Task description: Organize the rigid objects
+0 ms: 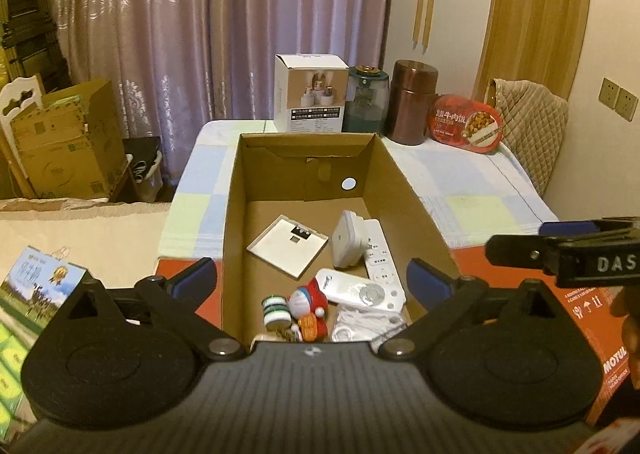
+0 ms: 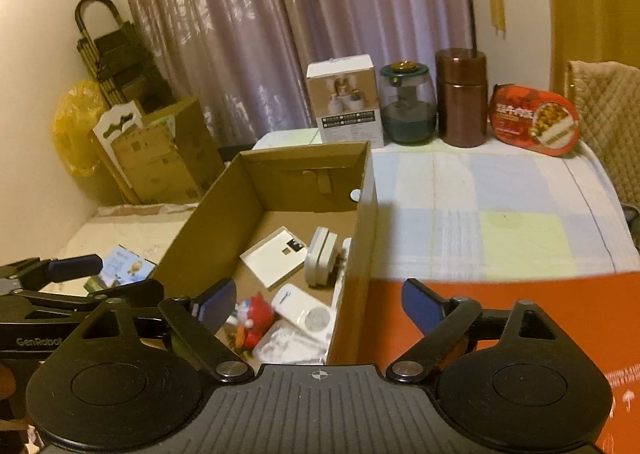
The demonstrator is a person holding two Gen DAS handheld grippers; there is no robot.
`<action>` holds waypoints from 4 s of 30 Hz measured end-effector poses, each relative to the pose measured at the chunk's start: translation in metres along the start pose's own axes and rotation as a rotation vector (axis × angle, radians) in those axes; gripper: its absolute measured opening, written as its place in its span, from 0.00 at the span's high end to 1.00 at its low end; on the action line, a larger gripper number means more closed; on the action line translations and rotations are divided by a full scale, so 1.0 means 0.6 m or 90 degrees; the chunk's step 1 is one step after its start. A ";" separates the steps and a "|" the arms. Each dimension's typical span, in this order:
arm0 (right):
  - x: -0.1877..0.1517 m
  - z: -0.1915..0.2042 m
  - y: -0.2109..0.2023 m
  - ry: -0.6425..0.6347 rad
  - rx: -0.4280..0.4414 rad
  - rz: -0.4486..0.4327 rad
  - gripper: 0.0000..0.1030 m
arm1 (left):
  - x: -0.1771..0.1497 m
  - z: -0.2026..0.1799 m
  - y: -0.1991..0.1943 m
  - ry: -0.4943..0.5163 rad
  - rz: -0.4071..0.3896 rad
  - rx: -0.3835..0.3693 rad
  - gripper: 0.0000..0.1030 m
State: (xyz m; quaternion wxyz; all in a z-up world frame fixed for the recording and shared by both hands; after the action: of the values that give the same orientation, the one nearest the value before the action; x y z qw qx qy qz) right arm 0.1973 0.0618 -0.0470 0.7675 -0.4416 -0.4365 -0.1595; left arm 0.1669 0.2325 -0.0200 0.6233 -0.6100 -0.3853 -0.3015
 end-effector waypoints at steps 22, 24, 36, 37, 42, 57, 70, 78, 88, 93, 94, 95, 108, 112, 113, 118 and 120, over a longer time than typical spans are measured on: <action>-0.081 -0.015 -0.147 0.000 -0.033 0.000 0.12 | -0.057 -0.019 -0.157 -0.064 -0.005 0.027 0.02; -0.089 -0.017 -0.156 0.005 -0.037 0.004 0.12 | -0.060 -0.021 -0.165 -0.068 -0.005 0.027 0.02; -0.133 -0.028 -0.193 0.012 -0.063 0.022 0.12 | -0.102 -0.059 -0.189 -0.055 0.015 0.021 0.03; -0.137 -0.028 -0.194 0.010 -0.063 0.023 0.12 | -0.107 -0.062 -0.189 -0.052 0.019 0.021 0.03; -0.155 -0.028 -0.191 0.007 -0.060 0.036 0.12 | -0.125 -0.074 -0.181 -0.043 0.034 0.021 0.03; -0.167 -0.031 -0.182 0.000 -0.064 0.040 0.12 | -0.147 -0.082 -0.166 -0.043 0.047 0.023 0.04; -0.170 -0.029 -0.180 0.000 -0.063 0.043 0.12 | -0.152 -0.088 -0.159 -0.037 0.051 0.022 0.04; -0.171 -0.028 -0.179 -0.004 -0.063 0.043 0.12 | -0.154 -0.088 -0.156 -0.036 0.053 0.021 0.04; -0.170 -0.029 -0.177 -0.005 -0.063 0.043 0.12 | -0.154 -0.085 -0.154 -0.038 0.053 0.024 0.04; -0.170 -0.028 -0.175 -0.005 -0.062 0.044 0.12 | -0.154 -0.085 -0.153 -0.038 0.053 0.024 0.04; -0.170 -0.029 -0.174 -0.005 -0.063 0.044 0.12 | -0.154 -0.085 -0.154 -0.038 0.053 0.024 0.04; -0.170 -0.029 -0.174 -0.005 -0.063 0.044 0.12 | -0.155 -0.083 -0.153 -0.038 0.053 0.025 0.04; -0.170 -0.028 -0.175 -0.005 -0.063 0.044 0.12 | -0.154 -0.085 -0.150 -0.037 0.053 0.023 0.04; -0.170 -0.027 -0.175 -0.005 -0.062 0.044 0.12 | -0.154 -0.085 -0.151 -0.037 0.053 0.024 0.04; -0.170 -0.027 -0.175 -0.005 -0.062 0.044 0.12 | -0.153 -0.085 -0.151 -0.037 0.052 0.022 0.04; -0.170 -0.027 -0.175 -0.005 -0.062 0.044 0.12 | -0.151 -0.087 -0.147 -0.038 0.052 0.021 0.04; -0.170 -0.027 -0.175 -0.005 -0.062 0.044 0.12 | -0.150 -0.088 -0.148 -0.037 0.053 0.021 0.04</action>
State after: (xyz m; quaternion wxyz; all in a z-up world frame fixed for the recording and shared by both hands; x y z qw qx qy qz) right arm 0.0818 -0.0245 -0.0769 0.7483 -0.4937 -0.4158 -0.1526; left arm 0.0510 0.1651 -0.0476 0.6338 -0.6236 -0.3825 -0.2511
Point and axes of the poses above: each gripper's, at about its wrist camera, not at the fingertips, and y roughly the way its jaws point, z to its left, x to its top, the point moved 9 cm from there along y, roughly the way its jaws point, and after that the axes turned 6 degrees about -z, right-handed, at the moved point
